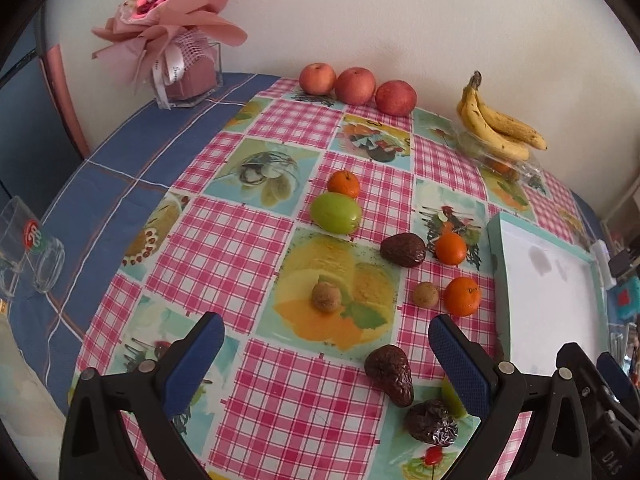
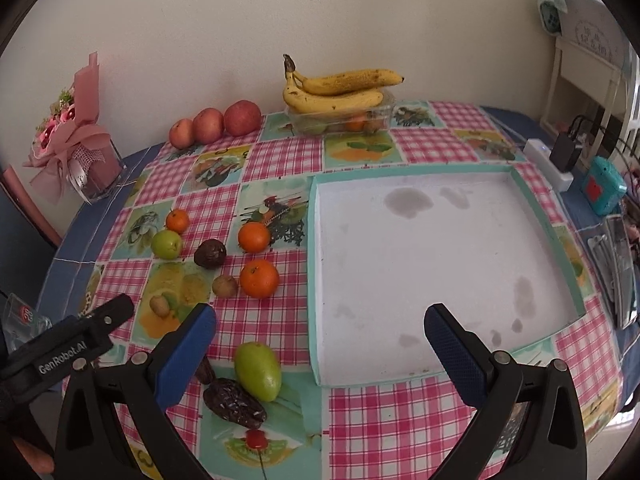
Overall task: Organize fruits
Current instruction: 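Grasp the green pear with the right tool while the left tool grasps the brown avocado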
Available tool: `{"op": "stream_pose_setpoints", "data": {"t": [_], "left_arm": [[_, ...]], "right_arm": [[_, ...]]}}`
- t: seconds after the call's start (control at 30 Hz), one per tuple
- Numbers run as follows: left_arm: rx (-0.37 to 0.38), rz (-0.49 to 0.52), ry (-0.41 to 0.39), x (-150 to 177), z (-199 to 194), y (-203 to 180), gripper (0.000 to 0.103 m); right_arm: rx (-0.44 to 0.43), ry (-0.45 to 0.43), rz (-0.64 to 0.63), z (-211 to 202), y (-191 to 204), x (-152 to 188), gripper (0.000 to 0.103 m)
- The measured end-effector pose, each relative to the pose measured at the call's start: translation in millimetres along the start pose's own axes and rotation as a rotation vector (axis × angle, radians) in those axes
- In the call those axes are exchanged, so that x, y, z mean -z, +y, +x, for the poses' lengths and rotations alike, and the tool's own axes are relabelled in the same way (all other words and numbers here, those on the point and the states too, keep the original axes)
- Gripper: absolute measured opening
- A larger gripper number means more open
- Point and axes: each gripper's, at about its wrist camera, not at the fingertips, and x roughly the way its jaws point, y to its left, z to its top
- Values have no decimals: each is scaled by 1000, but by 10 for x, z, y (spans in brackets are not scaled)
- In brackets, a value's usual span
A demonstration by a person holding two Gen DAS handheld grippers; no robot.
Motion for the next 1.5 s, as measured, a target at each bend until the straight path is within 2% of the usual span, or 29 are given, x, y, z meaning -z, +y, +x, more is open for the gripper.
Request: {"op": "stream_pose_setpoints", "data": {"t": [0.1,0.33,0.47,0.53,0.6,0.67,0.73,0.8,0.87,0.93,1.03,1.17,1.3,1.5], "left_arm": [[36,-40,63,3,93,-18,103],[42,-91,168,70,297,-106,101],[47,-101,226,121,426,-112,86],[44,-103,249,134,489,-121,82],[57,-108,271,156,540,-139,77],[71,-109,294,178,599,-159,70],[88,-112,324,214,652,-191,67],[95,-113,340,234,686,-213,58],[104,-107,353,244,717,-240,43],[116,-100,357,254,732,-279,37],[107,-108,353,224,755,-268,37],[52,-164,329,185,747,-116,37],[58,-219,329,181,749,4,37],[56,-230,327,232,677,58,37]], "right_arm": [[10,34,17,54,-2,0,103],[-17,115,111,208,-66,-17,102],[0,115,127,226,-98,-31,90],[6,123,134,247,-119,-14,88],[-8,132,134,269,-120,-4,79],[-17,140,128,287,-111,6,76],[-25,146,129,307,-101,22,75],[-41,156,131,326,-98,35,66],[-50,166,130,349,-84,48,61],[-56,177,120,373,-50,57,58],[-84,199,105,405,10,84,55],[-103,239,65,487,134,141,54],[-92,268,8,561,265,205,53],[-101,300,-10,628,323,253,53]]}}
